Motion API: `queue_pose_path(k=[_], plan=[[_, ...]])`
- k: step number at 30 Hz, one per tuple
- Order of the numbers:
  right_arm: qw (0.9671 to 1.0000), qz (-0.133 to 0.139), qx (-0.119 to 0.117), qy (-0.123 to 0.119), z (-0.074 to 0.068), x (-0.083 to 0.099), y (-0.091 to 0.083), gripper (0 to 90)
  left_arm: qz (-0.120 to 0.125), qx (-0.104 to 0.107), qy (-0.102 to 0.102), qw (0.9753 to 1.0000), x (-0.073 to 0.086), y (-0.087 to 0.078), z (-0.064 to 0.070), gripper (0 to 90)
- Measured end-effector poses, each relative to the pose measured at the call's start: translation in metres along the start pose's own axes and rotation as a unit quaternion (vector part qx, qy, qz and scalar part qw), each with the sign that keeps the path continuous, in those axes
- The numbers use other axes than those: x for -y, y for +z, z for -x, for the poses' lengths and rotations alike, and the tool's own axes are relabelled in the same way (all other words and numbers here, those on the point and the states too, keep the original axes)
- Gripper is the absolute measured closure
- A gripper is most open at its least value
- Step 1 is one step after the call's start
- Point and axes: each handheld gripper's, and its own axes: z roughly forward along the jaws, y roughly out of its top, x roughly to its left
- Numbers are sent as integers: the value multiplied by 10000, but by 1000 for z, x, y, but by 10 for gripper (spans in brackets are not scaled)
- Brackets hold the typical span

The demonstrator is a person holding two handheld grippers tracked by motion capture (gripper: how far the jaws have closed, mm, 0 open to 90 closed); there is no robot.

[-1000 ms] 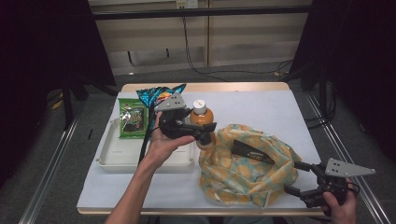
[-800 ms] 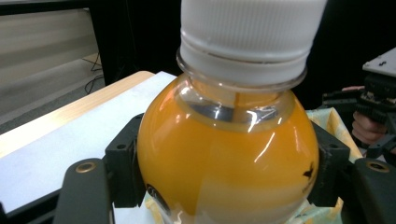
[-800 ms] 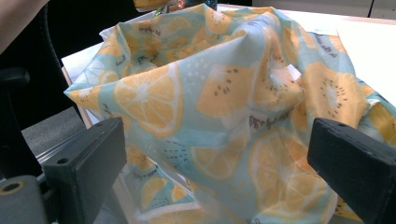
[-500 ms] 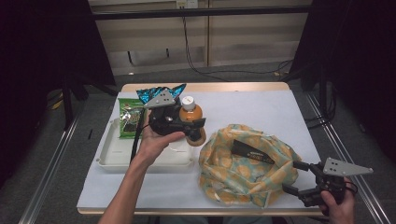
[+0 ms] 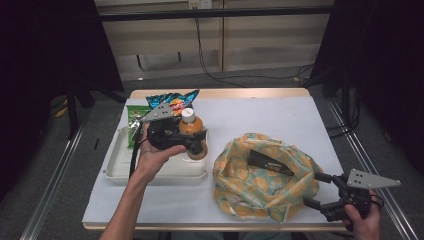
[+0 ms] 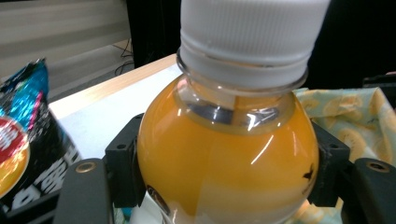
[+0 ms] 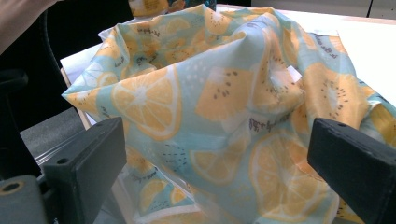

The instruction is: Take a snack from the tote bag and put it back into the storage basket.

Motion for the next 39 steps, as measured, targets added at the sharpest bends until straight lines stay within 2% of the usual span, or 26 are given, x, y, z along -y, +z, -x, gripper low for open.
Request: queue_pose_path(k=[5,11,14,16,18,20,22,26,35,37,39], plan=[[10000,-30,-8,32,2,0,2,39,-82,-61,-30,9999,12,-3,-5,305],[10000,-30,-5,13,0,0,3,39,-29,-202,-68,9998,15,-9,-11,305],[10000,-32,-3,-4,0,0,2,39,-109,-240,30,9996,18,-11,-13,305],[10000,-42,-20,-20,0,0,1,39,-132,-313,-28,9994,21,-13,-15,305],[10000,-39,-22,-22,0,0,1,39,-150,-335,-23,9993,25,-13,-17,305],[10000,-46,-40,-30,1,1,1,39,-169,-271,-17,9995,29,-11,-19,305],[10000,-50,-22,-15,1,0,1,39,-312,-368,-7,9988,33,-9,-21,305],[10000,-73,-29,-20,0,0,2,39,-369,-411,-42,9985,45,-5,-23,305],[10000,-73,-55,-14,0,0,4,39,-541,-187,133,9983,63,-3,-29,304],[10000,-68,-53,-8,0,0,3,38,-586,-188,125,9980,66,-5,-32,304],[10000,-74,-35,0,0,1,3,38,-520,-196,78,9984,68,-8,-37,304]])
